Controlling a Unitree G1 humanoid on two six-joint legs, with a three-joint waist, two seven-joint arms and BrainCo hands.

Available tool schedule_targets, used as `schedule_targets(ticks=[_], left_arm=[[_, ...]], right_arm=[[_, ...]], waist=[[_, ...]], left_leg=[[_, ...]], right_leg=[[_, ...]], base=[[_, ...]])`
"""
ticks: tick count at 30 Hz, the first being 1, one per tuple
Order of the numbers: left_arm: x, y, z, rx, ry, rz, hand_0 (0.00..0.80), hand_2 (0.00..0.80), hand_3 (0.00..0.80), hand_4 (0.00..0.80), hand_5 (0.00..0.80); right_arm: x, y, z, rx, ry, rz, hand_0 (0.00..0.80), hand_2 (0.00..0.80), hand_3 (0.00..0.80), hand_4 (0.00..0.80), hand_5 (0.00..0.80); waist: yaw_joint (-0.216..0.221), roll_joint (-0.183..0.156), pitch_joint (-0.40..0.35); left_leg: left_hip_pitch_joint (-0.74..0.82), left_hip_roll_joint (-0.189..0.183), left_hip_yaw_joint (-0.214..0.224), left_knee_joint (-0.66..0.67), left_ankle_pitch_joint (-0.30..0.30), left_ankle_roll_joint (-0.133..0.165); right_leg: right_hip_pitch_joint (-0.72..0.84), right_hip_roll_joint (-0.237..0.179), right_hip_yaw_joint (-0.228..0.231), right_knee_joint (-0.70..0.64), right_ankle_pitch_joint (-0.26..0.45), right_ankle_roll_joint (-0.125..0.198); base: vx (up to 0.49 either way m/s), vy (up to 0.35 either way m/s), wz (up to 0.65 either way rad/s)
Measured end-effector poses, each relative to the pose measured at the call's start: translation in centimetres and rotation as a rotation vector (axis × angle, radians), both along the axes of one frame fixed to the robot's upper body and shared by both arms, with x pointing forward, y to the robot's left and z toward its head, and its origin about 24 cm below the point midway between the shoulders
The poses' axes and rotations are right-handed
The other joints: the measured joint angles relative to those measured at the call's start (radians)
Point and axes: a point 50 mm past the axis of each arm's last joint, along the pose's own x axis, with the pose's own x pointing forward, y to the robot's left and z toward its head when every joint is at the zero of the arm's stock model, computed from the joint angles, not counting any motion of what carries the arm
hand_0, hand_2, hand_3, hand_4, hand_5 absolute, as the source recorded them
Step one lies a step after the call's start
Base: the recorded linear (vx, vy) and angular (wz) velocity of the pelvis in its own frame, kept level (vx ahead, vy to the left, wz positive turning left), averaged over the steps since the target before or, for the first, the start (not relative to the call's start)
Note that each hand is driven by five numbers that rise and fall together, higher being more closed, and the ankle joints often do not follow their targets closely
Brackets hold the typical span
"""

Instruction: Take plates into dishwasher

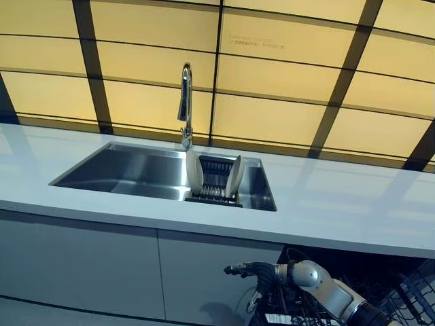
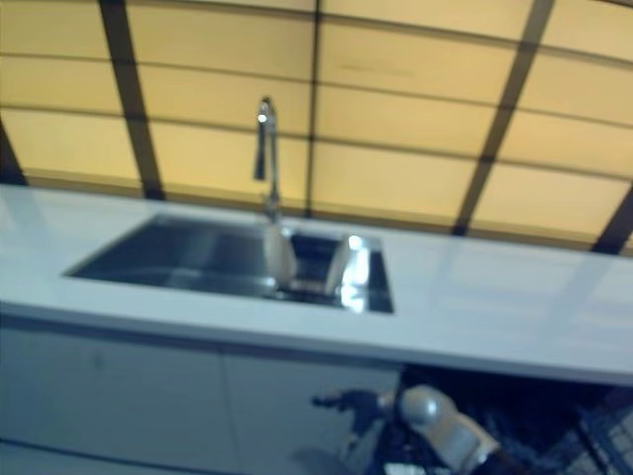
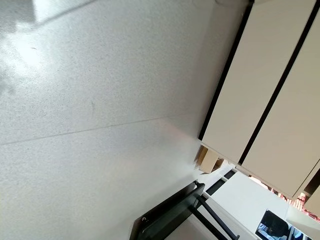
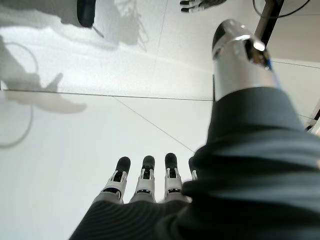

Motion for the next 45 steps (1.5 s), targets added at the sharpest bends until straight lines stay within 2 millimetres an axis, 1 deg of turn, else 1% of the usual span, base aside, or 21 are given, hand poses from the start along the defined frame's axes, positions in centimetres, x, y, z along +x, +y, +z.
schedule_targets(ticks=[5,8,14,17,18,19,22,28,32,33,35,36,39,43,45], left_arm=[[0.0,-0.1,0.0,-0.007,0.002,-0.009,0.000,0.000,0.000,0.000,0.000],[0.0,-0.2,0.0,-0.012,0.002,-0.011,0.000,0.000,0.000,0.000,0.000],[0.0,-0.5,-0.1,-0.022,-0.003,-0.015,0.000,0.000,0.000,0.000,0.000],[0.0,-0.5,-0.1,-0.024,-0.010,-0.017,0.000,0.000,0.000,0.000,0.000],[0.0,-0.5,-0.1,-0.024,-0.010,-0.017,0.000,0.000,0.000,0.000,0.000],[0.0,-0.6,-0.1,-0.025,-0.011,-0.018,0.000,0.000,0.000,0.000,0.000],[0.0,-0.7,-0.2,-0.028,-0.010,-0.017,0.000,0.000,0.000,0.000,0.000],[-0.1,-0.8,-0.2,-0.031,-0.014,-0.017,0.000,0.000,0.000,0.000,0.000],[0.0,-0.8,-0.2,-0.031,-0.015,-0.018,0.000,0.000,0.000,0.000,0.000],[0.0,-0.8,-0.2,-0.031,-0.015,-0.018,0.000,0.000,0.000,0.000,0.000],[0.0,-0.8,-0.2,-0.031,-0.015,-0.018,0.000,0.000,0.000,0.000,0.000],[0.0,-0.8,-0.2,-0.031,-0.015,-0.018,0.000,0.000,0.000,0.000,0.000],[-0.1,-0.7,-0.2,-0.029,-0.011,-0.018,0.000,0.000,0.000,0.000,0.000],[-0.1,-0.7,-0.2,-0.029,-0.011,-0.020,0.000,0.000,0.000,0.000,0.000],[-0.2,-0.8,-0.2,-0.029,-0.008,-0.020,0.000,0.000,0.000,0.000,0.000]], right_arm=[[-0.1,0.2,0.3,0.123,0.103,-0.013,0.000,0.000,0.000,0.000,0.000],[-0.2,0.7,1.3,0.226,0.142,-0.009,0.000,0.000,0.000,0.000,0.000],[0.8,1.4,5.1,0.437,0.143,-0.014,0.000,0.000,0.000,0.000,0.000],[1.8,1.4,7.2,0.508,0.095,-0.051,0.000,0.000,0.000,0.000,0.000],[1.8,1.4,7.2,0.508,0.095,-0.051,0.000,0.000,0.000,0.000,0.000],[2.4,1.1,8.2,0.527,0.050,-0.074,0.000,0.000,0.000,0.000,0.000],[3.0,0.2,9.1,0.534,-0.015,-0.142,0.000,0.000,0.000,0.000,0.000],[4.3,-2.9,10.8,0.500,-0.181,-0.313,0.000,0.000,0.000,0.000,0.000],[5.5,-4.4,12.4,0.494,-0.297,-0.405,0.000,0.000,0.000,0.000,0.000],[5.9,-5.2,13.4,0.498,-0.363,-0.441,0.000,0.000,0.000,0.000,0.000],[6.1,-5.9,14.9,0.491,-0.449,-0.470,0.000,0.000,0.000,0.000,0.000],[6.2,-6.2,15.2,0.483,-0.480,-0.482,0.000,0.000,0.000,0.000,0.000],[6.7,-7.4,17.4,0.417,-0.643,-0.561,0.000,0.000,0.000,0.000,0.000],[7.7,-9.3,19.3,0.331,-0.790,-0.668,0.000,0.000,0.000,0.000,0.000],[7.8,-9.8,19.9,0.288,-0.846,-0.686,0.000,0.000,0.000,0.000,0.000]], waist=[[0.000,0.001,0.000],[0.000,0.002,0.000],[0.000,0.002,0.000],[0.001,0.002,0.001],[0.001,0.002,0.001],[0.001,0.002,0.001],[0.000,0.001,0.000],[0.000,0.000,0.000],[-0.001,0.000,-0.001],[0.000,-0.001,-0.001],[0.000,-0.001,-0.001],[0.000,-0.002,-0.001],[0.000,-0.005,0.000],[0.002,-0.010,0.002],[0.004,-0.011,0.002]], left_leg=[[0.009,0.004,0.004,0.000,-0.002,-0.003],[0.009,0.004,0.007,0.000,-0.002,-0.002],[0.014,0.004,0.018,0.000,0.000,-0.005],[0.027,0.005,0.021,-0.001,-0.003,-0.008],[0.027,0.005,0.021,-0.001,-0.003,-0.008],[0.029,0.006,0.022,-0.001,-0.007,-0.004],[0.029,0.006,0.023,0.000,-0.007,-0.004],[0.029,0.006,0.024,0.000,-0.004,-0.006],[0.030,0.007,0.025,0.000,-0.003,-0.007],[0.031,0.007,0.024,0.000,-0.003,-0.007],[0.031,0.007,0.024,0.000,-0.004,-0.007],[0.031,0.007,0.024,0.000,-0.004,-0.007],[0.034,0.006,0.024,0.000,-0.003,-0.007],[0.042,0.007,0.024,0.000,-0.007,-0.004],[0.042,0.007,0.021,0.000,-0.008,-0.003]], right_leg=[[0.002,0.001,0.006,0.000,-0.001,-0.002],[0.002,0.002,0.010,0.000,-0.001,-0.002],[0.004,0.002,0.015,0.000,0.000,-0.002],[0.013,0.002,0.017,0.000,0.000,-0.002],[0.013,0.002,0.017,0.000,0.000,-0.002],[0.016,0.002,0.017,0.000,-0.001,-0.002],[0.015,0.002,0.017,0.000,-0.001,-0.002],[0.018,0.003,0.017,-0.001,-0.001,-0.002],[0.019,0.004,0.017,-0.001,0.000,-0.002],[0.019,0.004,0.017,-0.001,0.000,-0.002],[0.020,0.004,0.017,-0.004,-0.001,-0.002],[0.020,0.004,0.017,-0.004,-0.001,-0.002],[0.022,0.005,0.017,-0.004,0.000,-0.002],[0.027,0.003,0.016,-0.005,-0.001,-0.002],[0.028,0.003,0.016,-0.005,-0.001,-0.002]], base=[[0.006,0.009,-0.03],[0.003,0.006,-0.01],[0.003,0.008,-0.02],[0.000,0.000,0.00],[0.000,0.000,0.00],[0.000,0.000,0.00],[0.000,0.000,0.00],[0.000,0.000,0.00],[0.000,0.000,0.00],[0.000,0.000,0.00],[0.000,0.000,0.00],[0.000,0.000,0.00],[0.000,0.000,0.00],[0.011,-0.005,0.00],[0.060,-0.019,0.01]])
